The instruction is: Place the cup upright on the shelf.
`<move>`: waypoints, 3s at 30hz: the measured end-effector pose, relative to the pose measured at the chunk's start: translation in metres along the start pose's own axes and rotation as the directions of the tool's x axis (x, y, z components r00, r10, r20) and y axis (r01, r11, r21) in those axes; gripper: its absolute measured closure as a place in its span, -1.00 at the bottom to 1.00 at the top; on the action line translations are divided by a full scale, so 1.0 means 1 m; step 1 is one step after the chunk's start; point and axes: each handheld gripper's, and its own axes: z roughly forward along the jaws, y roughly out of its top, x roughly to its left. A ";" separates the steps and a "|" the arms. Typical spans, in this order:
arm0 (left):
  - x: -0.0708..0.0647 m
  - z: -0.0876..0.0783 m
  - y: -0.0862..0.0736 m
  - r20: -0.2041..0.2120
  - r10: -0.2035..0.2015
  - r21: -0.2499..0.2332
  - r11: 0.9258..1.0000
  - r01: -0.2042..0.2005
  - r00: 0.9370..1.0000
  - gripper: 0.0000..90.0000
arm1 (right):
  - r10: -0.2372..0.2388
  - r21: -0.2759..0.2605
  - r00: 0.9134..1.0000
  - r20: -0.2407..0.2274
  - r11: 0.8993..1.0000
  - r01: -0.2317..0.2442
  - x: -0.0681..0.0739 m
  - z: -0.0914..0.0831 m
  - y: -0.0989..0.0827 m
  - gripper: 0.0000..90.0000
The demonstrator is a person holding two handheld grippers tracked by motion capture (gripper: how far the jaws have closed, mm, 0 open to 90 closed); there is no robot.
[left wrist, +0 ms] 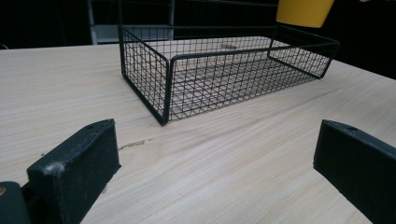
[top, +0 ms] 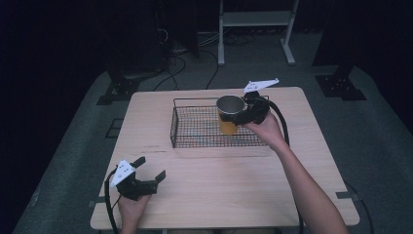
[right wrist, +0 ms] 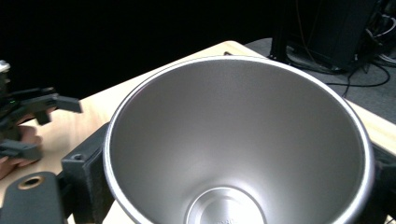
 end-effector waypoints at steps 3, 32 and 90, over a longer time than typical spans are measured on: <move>0.000 0.000 0.000 0.001 0.000 0.000 1.000 0.000 1.000 -1.00 | -0.013 0.006 1.000 0.028 1.000 0.013 -0.003 0.006 0.005 -0.78; 0.000 0.000 0.000 0.004 -0.006 -0.002 1.000 0.006 1.000 -1.00 | 0.010 0.078 0.998 0.055 0.997 -0.014 -0.036 0.048 0.012 -0.78; 0.000 0.000 0.000 0.003 -0.004 -0.004 1.000 0.004 1.000 -1.00 | 0.011 0.224 0.998 0.062 0.974 -0.025 -0.061 0.103 -0.027 -0.79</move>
